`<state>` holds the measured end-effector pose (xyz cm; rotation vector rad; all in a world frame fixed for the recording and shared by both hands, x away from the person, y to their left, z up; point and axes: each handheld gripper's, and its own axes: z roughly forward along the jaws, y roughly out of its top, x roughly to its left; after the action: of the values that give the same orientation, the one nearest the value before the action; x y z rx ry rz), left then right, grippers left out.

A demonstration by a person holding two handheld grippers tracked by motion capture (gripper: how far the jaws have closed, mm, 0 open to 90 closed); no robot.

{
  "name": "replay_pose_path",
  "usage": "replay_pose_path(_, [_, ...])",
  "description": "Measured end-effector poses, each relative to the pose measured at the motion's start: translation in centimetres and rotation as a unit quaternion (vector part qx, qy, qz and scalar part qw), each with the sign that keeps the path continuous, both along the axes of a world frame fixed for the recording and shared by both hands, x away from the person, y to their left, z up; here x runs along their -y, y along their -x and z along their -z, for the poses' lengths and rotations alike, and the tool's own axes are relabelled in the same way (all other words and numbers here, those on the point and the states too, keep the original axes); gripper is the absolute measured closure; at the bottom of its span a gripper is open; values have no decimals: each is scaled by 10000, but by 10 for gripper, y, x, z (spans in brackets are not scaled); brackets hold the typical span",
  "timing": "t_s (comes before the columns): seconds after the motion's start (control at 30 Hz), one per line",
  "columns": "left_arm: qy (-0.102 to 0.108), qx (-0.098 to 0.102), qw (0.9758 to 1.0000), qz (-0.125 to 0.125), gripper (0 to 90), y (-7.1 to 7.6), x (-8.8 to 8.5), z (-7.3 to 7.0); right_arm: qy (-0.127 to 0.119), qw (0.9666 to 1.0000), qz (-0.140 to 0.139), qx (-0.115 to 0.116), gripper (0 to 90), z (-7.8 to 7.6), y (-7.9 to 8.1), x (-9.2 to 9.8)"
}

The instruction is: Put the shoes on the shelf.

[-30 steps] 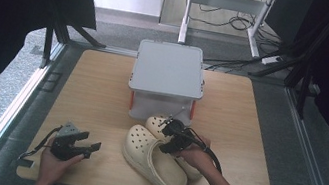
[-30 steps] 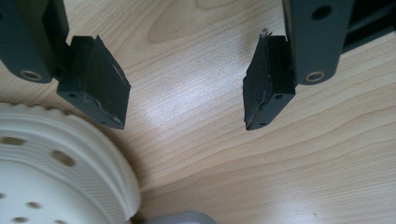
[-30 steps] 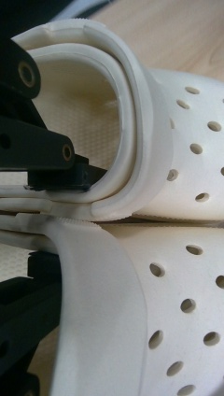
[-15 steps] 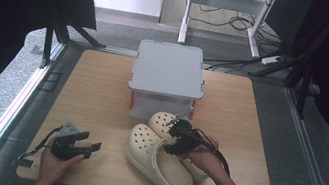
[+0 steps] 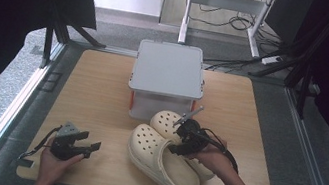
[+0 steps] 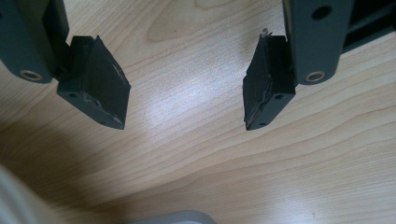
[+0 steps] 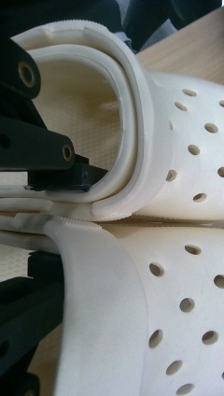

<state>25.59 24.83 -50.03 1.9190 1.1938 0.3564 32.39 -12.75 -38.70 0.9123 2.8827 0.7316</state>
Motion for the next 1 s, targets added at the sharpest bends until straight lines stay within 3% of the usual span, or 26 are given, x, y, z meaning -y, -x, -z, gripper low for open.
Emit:
replay_pose_path(0.33, [20, -18, 10000, 11, 326, 0, 1, 0, -294, 9993, -195, 153, 659, -43, 4, 16])
replay_pose_path(0.67, [22, -15, 10000, 43, 326, 0, 2, 0, -404, 9982, -314, 315, 659, -85, -1, 13])
replay_pose_path(0.83, [30, -5, 10000, 36, 327, 0, 1, 0, -414, 9980, -308, 373, 659, -93, -3, 13])
replay_pose_path(1.0, [32, -14, 10000, 39, 326, -1, 1, 0, -395, 9982, -299, 330, 659, -90, -1, 17])
